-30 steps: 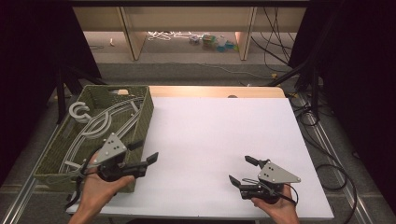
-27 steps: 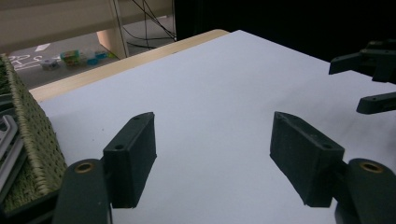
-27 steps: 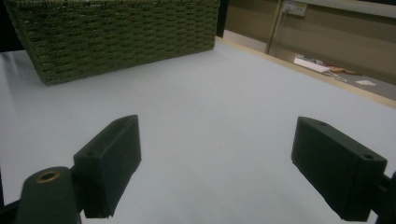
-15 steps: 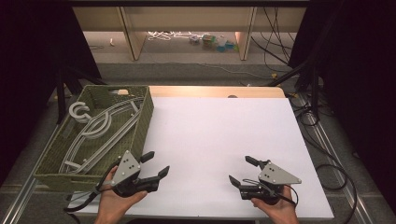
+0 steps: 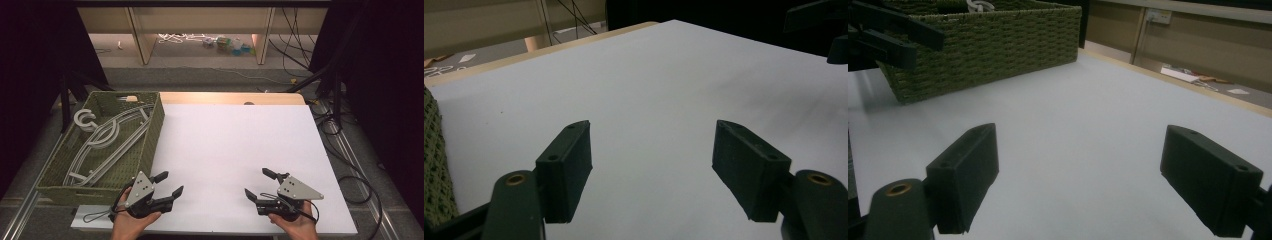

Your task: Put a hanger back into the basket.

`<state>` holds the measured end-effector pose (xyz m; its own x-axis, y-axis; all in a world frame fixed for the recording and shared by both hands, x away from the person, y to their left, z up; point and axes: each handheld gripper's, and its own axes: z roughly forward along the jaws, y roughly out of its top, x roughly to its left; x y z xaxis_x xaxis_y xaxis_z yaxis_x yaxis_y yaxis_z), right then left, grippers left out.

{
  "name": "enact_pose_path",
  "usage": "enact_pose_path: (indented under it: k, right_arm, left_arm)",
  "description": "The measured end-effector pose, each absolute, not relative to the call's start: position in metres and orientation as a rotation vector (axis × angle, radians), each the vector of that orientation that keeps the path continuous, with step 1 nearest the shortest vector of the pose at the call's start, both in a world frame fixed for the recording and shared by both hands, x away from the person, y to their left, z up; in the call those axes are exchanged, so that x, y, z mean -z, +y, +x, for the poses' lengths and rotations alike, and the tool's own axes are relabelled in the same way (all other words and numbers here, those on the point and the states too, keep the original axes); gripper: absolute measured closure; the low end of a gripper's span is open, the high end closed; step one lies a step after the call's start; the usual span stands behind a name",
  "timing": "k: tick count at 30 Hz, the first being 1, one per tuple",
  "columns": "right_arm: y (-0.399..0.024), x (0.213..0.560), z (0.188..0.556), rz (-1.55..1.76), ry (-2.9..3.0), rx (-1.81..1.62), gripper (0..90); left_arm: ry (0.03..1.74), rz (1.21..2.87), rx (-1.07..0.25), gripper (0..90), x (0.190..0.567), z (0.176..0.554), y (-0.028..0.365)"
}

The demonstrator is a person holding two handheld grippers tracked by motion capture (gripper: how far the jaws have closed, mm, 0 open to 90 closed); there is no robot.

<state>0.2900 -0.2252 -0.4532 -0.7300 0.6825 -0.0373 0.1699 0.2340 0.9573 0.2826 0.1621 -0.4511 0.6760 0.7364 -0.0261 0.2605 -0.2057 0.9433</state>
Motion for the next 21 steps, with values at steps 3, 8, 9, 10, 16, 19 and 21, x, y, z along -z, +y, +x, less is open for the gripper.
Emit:
enact_pose_path:
  k: [3,8,9,10,16,19,21]
  right_arm:
    - [-0.226,0.454,0.287,0.771,2.06,-1.507,16.3]
    - [-0.226,0.457,0.282,0.784,2.054,-1.513,16.2]
    - [-0.227,0.457,0.282,0.778,2.061,-1.507,16.1]
    - [-0.227,0.457,0.282,0.778,2.061,-1.507,16.1]
    - [-0.227,0.458,0.283,0.77,2.055,-1.495,16.1]
    - [-0.227,0.458,0.282,0.791,2.068,-1.505,16.1]
    - [-0.226,0.459,0.282,0.792,2.063,-1.517,16.1]
  left_arm:
    - [0.78,1.769,-0.565,31.8,0.452,0.283,0.164]
    - [0.809,1.736,-0.54,31.2,0.455,0.286,0.173]
    - [0.802,1.74,-0.541,31.1,0.455,0.286,0.174]
    - [0.808,1.738,-0.539,31.1,0.455,0.286,0.174]
    - [0.808,1.724,-0.513,31.1,0.458,0.287,0.174]
    - [0.8,1.735,-0.522,29.3,0.458,0.287,0.174]
    - [0.781,1.725,-0.515,28.2,0.458,0.287,0.174]
